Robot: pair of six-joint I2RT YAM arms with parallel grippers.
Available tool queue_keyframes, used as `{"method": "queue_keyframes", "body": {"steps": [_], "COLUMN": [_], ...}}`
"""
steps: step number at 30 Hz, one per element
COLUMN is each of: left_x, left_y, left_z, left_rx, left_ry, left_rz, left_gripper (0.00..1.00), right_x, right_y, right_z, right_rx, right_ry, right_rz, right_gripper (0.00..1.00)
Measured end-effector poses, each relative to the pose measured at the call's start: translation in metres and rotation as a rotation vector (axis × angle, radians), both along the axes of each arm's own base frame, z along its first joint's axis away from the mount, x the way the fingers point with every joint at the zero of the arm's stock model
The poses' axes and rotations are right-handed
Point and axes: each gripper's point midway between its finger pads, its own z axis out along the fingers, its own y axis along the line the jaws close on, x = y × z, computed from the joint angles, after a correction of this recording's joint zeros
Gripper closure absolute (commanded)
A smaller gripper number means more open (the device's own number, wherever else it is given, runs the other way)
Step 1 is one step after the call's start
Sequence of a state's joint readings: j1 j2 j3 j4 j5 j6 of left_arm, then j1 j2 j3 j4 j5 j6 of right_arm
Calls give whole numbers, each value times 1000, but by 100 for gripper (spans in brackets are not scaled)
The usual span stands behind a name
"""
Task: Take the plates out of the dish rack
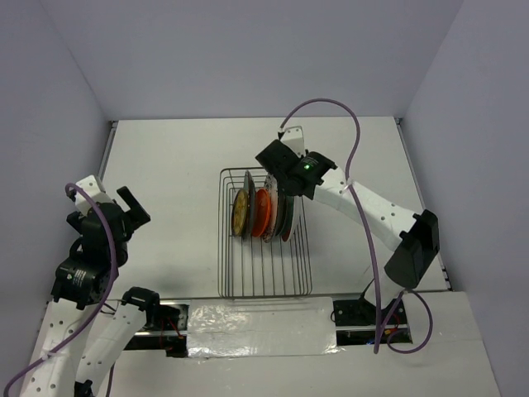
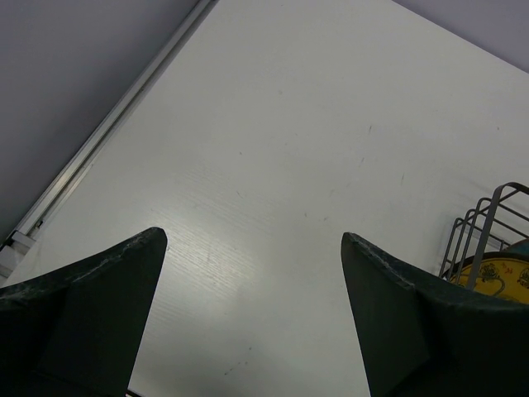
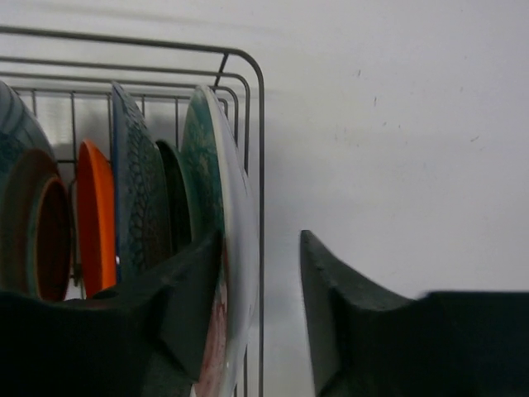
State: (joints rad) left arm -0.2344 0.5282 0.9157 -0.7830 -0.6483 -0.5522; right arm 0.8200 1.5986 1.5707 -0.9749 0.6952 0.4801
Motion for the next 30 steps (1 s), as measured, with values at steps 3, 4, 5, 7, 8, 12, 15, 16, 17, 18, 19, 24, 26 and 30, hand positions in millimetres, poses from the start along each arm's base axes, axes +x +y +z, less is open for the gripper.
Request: {"method": "queue_keyframes", "body": {"steps": [3, 4, 5, 7, 8, 12, 15, 16, 17, 18, 19, 24, 26, 30], "left_x": [0, 0, 0, -1, -1, -1, -1, -1, -1, -1, -1, -1, -1, -1], "left_y": [-1, -1, -1, -1, -1, -2, -2, -2, -2, -2, -2, -2, -2, -2], "left_z": [0, 1, 1, 1, 2, 1, 1, 1, 1, 1, 1, 1, 1, 1], "left_rx": [-1, 0, -1, -2, -2, -2, -2, -2, -2, -2, -2, -2, -2, -2], "left_ry": [-3, -3, -5, -8, -9, -9, -9, -9, -8, -8, -9, -8, -8, -8], "left_rz": [-3, -5, -6, -7, -9, -10, -10, -10, -11, -11, -11, -12, -12, -13], "left_gripper": [0, 1, 0, 0, 1, 0, 0, 0, 1, 1, 0, 0, 0, 1], "right_x": [-6, -8, -10, -13, -15, -22, -22, -21, -21, -21, -21, -20, -19, -16], "right_y": [-3, -3, -2, -1, 0, 4, 6, 7, 7, 9, 9, 14, 16, 20], "right_z": [-13, -16, -18, -20, -21, -23, -22, -21, -21, -20, -20, -18, -16, -6], "right_rx": [-31, -46, -53, -67, -73, -108, -136, -138, -140, -142, -146, -176, -190, -207], "right_ry": [30, 37, 39, 44, 45, 55, 52, 49, 51, 55, 56, 75, 83, 80], "right_rz": [-9, -13, -17, -18, -17, -15, -29, -35, -38, -38, -39, -39, -39, -37], "right_gripper": [63, 63, 63, 65, 67, 79, 92, 93, 99, 99, 100, 100, 100, 100]}}
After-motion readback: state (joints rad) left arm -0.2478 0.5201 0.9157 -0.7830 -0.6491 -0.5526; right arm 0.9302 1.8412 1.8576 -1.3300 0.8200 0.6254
